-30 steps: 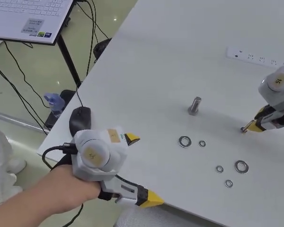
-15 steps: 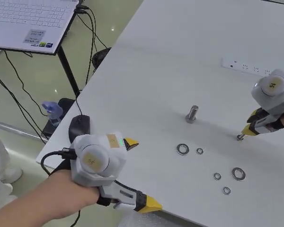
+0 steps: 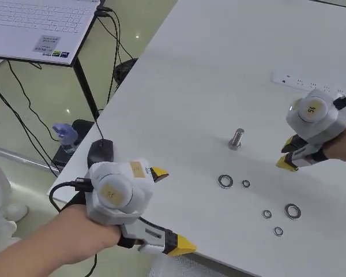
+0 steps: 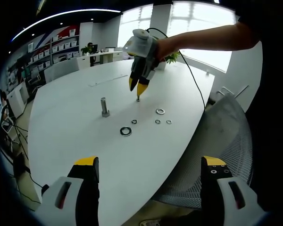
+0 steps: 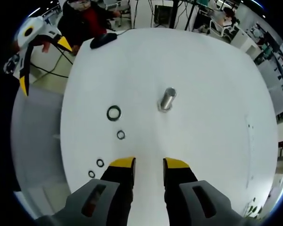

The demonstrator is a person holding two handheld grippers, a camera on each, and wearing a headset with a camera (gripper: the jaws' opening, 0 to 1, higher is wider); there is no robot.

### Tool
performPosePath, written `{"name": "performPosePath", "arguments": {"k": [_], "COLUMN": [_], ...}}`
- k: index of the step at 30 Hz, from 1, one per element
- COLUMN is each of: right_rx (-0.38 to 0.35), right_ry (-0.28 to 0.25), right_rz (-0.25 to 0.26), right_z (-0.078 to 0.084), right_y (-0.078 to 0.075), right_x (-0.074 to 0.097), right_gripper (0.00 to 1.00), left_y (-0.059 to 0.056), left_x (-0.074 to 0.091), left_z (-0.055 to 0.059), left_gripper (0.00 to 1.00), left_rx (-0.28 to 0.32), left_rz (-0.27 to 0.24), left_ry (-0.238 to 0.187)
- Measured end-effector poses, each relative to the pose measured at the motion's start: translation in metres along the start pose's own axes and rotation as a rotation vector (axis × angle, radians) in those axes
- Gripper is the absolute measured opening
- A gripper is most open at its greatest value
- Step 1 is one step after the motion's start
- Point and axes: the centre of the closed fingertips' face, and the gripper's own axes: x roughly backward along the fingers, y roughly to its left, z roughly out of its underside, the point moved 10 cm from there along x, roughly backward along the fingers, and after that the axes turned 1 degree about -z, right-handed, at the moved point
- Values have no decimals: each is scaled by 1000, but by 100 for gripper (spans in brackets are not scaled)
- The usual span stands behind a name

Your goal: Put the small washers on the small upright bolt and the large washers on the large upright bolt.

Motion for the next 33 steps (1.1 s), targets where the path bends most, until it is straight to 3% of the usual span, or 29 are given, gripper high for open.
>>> {"name": "performPosePath", "arguments": {"k": [20, 33], "right_rx": [18, -1], "right_ry": [-22, -39], "right_rz": [-56, -49], "right_z": [-10, -11], "right_y": [30, 43], "right_x": [-21, -43], "right_gripper": [28, 28], "left_y": [1, 3], "left_x": [6, 11], "left_z": [3, 5], "left_gripper": [90, 90], "left_rx": [5, 10], "left_rz": [0, -2], "left_ry": [-17, -29]}}
